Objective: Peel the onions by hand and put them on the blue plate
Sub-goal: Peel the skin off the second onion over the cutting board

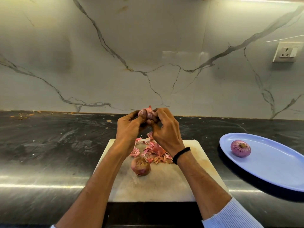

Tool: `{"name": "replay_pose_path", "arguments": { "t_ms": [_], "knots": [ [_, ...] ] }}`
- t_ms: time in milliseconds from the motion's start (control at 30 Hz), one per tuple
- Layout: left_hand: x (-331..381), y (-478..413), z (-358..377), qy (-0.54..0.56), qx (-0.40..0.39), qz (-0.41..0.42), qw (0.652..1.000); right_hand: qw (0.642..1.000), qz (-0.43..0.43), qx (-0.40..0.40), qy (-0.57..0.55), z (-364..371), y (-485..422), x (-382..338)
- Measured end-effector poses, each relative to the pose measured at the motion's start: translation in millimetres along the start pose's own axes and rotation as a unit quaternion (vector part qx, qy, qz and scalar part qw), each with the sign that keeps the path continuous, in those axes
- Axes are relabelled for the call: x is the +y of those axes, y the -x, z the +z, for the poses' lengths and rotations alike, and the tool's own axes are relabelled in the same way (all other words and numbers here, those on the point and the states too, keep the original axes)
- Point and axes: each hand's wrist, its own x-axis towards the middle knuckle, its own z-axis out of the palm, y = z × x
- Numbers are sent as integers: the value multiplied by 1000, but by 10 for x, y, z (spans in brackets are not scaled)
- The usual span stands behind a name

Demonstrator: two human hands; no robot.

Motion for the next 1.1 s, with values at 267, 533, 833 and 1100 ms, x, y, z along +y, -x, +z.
{"name": "replay_pose_path", "arguments": {
  "t_ms": [267,533,833,1100],
  "knots": [
    [23,8,3,11,2,7,1000,999,27,-26,-16,8,18,14],
    [18,20,18,5,5,8,1000,999,-2,-16,31,10,14,21],
    [36,-7,0,31,24,-7,999,997,50,-2,-64,-11,-14,-40],
    [74,-20,-26,66,40,-22,997,996,40,83,-20,-20,-19,-17]
  ]
}}
